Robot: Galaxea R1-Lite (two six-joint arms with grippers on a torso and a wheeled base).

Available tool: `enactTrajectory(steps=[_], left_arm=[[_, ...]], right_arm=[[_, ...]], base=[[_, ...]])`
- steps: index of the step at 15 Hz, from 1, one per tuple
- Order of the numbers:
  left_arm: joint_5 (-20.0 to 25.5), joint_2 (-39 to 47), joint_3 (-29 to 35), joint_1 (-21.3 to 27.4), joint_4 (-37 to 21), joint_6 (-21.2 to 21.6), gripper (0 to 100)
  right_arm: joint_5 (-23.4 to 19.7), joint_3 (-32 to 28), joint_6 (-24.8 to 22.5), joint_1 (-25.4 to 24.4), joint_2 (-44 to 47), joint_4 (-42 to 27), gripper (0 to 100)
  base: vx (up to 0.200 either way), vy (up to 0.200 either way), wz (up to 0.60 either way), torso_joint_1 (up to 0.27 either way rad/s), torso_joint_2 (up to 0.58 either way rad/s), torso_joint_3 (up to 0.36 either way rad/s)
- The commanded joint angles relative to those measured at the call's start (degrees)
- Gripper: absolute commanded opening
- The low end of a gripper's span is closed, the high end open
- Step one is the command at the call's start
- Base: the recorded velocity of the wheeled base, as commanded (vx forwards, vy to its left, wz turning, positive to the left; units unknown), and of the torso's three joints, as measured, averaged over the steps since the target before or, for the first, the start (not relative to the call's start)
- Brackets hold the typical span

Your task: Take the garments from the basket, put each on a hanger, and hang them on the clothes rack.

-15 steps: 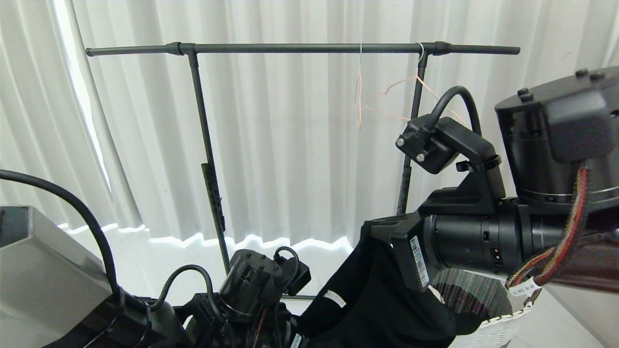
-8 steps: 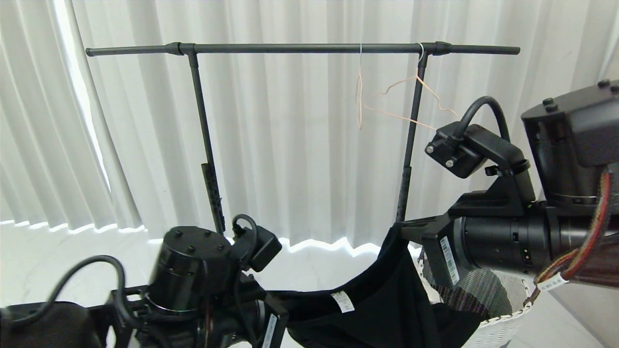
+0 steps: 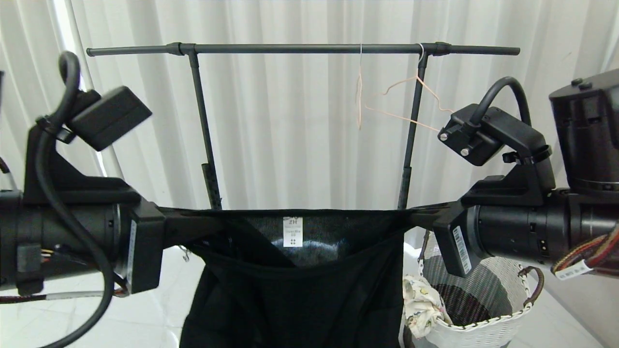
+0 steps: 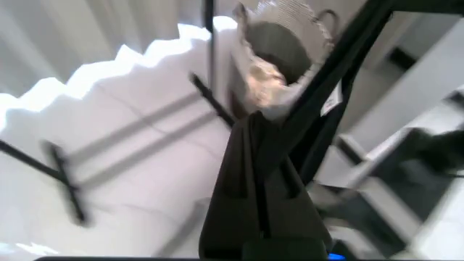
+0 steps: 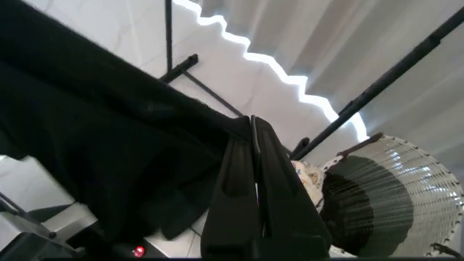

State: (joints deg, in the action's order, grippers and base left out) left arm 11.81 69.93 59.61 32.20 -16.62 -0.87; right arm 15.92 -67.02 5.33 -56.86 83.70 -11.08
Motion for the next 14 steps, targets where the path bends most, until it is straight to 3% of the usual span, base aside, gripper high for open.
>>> enactTrajectory(steps=[1,2,3,6,9,11,14], left_arm=[[-3.1,-1.4,1.6,-4.2,-0.7,7.9,0],[-8.9,-1.4,1.7,-4.5,-0.5,14.7,0],[-12.7,-1.5,1.8,-4.5,-0.5,18.2,0],[-12.6,-1.9,2.1,-4.2,0.8,18.5,0],[-12.6,-0.3,3.6,-0.2,11.9,19.1,0],[-12.6,2.4,8.8,1.7,12.3,19.1,0],[-12.9,6.2,14.4,3.0,12.2,19.0,0]], right_arm=[[1.9,0.1,-0.5,0.0,-1.0,0.0,0],[3.1,0.1,-0.5,0.2,-1.7,-0.1,0],[4.0,0.2,-0.7,0.9,-2.7,-0.3,0],[4.8,0.1,-2.9,4.0,-5.9,-1.5,0],[1.6,-5.7,-7.5,8.1,-5.5,-1.3,0],[-2.6,-11.1,-8.6,8.8,-4.7,-1.7,0],[-2.8,-14.9,-9.7,8.8,-4.3,-3.2,0]], base=[[0.0,0.0,0.0,0.0,0.0,0.0],[0.0,0.0,0.0,0.0,0.0,0.0],[0.0,0.0,0.0,0.0,0.0,0.0],[0.0,0.0,0.0,0.0,0.0,0.0],[0.0,0.0,0.0,0.0,0.0,0.0],[0.0,0.0,0.0,0.0,0.0,0.0],[0.0,0.0,0.0,0.0,0.0,0.0]])
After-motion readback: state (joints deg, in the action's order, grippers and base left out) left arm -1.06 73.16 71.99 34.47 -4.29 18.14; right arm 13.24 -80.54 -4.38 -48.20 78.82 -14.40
